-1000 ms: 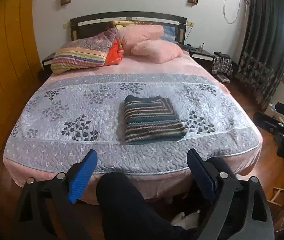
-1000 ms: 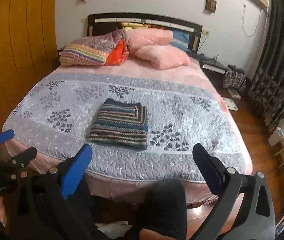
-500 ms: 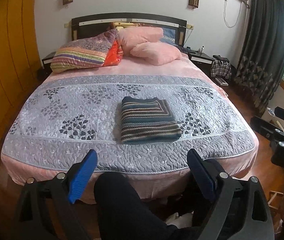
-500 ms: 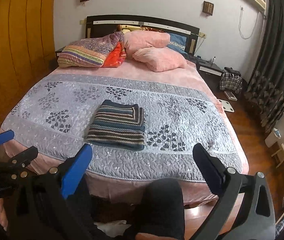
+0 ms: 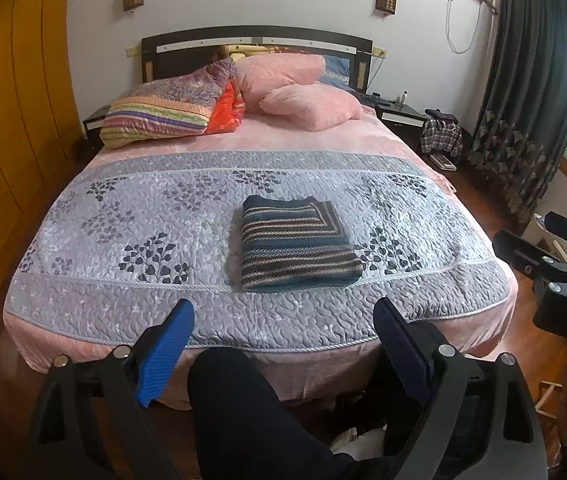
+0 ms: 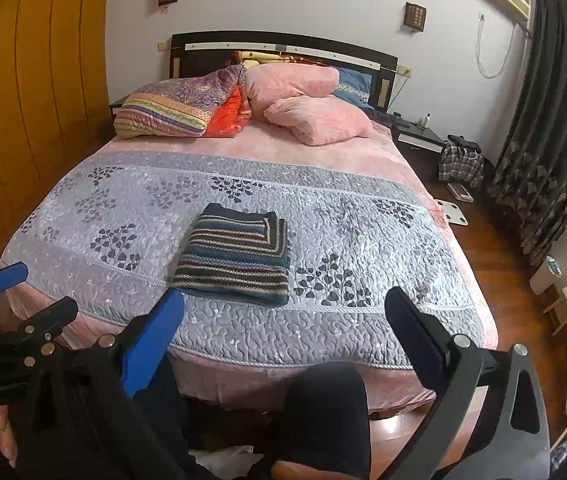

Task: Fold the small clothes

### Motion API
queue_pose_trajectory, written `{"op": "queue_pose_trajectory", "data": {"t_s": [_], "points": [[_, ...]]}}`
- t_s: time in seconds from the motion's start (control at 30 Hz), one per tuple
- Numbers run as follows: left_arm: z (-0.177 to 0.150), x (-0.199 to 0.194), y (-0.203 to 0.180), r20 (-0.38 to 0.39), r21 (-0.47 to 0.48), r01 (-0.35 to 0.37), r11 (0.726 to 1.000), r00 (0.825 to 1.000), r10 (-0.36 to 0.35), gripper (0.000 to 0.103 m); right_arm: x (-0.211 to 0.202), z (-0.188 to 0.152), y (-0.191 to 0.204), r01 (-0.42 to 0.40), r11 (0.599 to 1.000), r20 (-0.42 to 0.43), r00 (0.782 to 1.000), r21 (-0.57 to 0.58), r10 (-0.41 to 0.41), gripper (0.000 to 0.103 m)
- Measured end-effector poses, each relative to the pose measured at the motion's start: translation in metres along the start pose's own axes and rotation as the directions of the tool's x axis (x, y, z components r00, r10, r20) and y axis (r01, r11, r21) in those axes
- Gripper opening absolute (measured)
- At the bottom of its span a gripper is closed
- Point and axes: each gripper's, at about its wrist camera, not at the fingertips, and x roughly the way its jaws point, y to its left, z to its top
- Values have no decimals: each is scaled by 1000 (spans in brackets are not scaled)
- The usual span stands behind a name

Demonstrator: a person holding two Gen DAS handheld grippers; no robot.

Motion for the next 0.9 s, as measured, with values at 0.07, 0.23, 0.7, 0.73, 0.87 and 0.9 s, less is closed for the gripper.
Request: {"op": "queue_pose_trajectory", "data": {"t_s": [0.07,0.23,0.7,0.73,0.87,0.9], "points": [[0,0,0,1,-1,0,1000,1000,0,91,0,0,0,-3,1000,-1,1000,-1,3,100],[2,0,-2,0,-3,2,1000,1000,-2,91,3,2,0,-6,1000,-6,1000,0,6,100],[6,2,-5,-8,8,1,1000,1000,-1,91,12,0,-4,-18,1000,-18,1000,14,18,100],[7,3,-5,-9,9,0,1000,1000,0,91,12,0,-4,-17,1000,-18,1000,13,18,100],[7,2,-7,-8,14,-1,1000,1000,1,91,13,0,-4,-17,1000,-18,1000,16,17,100],[7,2,-7,-9,13,-1,1000,1000,1,91,13,0,-4,-16,1000,-17,1000,18,16,100]]}}
